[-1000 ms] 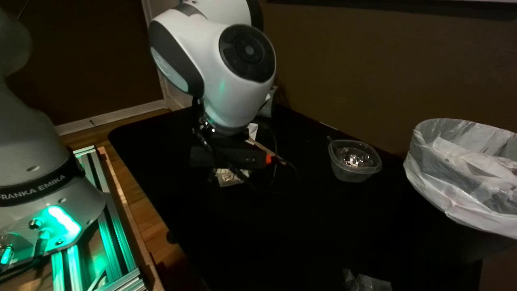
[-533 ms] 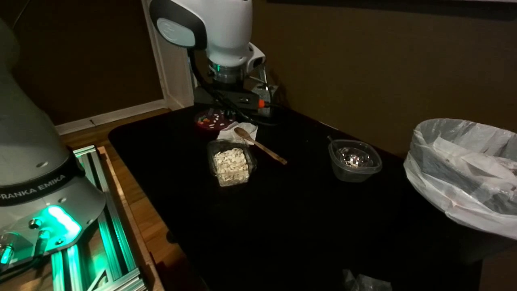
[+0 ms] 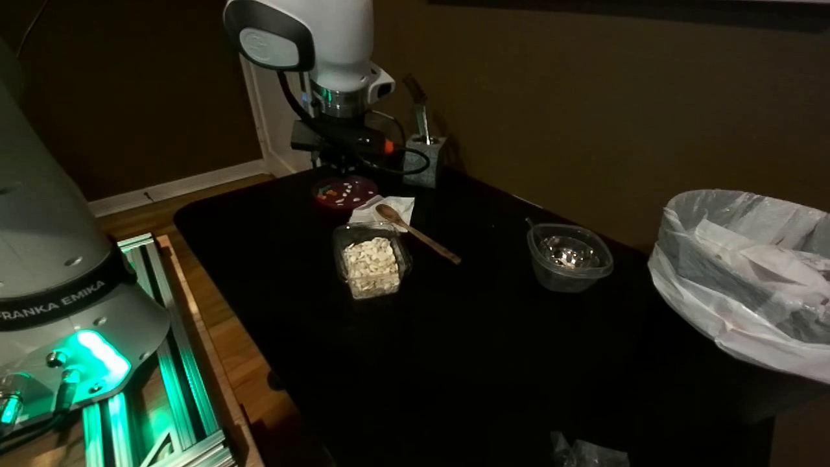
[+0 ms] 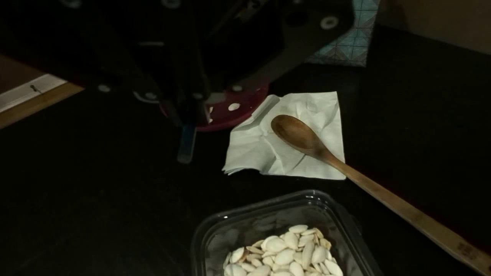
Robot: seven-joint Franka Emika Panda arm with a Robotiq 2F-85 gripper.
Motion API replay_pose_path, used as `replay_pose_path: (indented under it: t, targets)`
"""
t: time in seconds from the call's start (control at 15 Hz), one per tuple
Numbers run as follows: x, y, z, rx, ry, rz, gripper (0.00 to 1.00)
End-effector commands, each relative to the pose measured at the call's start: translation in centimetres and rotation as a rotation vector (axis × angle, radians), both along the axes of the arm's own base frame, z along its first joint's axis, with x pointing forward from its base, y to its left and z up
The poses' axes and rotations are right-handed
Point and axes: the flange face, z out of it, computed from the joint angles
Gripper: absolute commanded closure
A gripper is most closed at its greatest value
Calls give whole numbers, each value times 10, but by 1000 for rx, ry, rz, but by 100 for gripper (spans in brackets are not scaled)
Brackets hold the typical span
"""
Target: Move the pencil and place it on the napkin
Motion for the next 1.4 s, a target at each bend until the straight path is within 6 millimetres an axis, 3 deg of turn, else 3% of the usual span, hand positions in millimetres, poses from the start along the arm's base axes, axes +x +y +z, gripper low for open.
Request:
replay_pose_path:
  t: [0.0,0.53,0.87,1.0,1.33]
  targets:
    - [0,10,-6,25,33,-130,98]
    - [10,35,-45,109,160,-546,98]
    - [28,68,-57,212,233,-727,98]
    - [35,77,-63,228,258,-730,65]
    - [50,62,-64,288,261,-793,30]
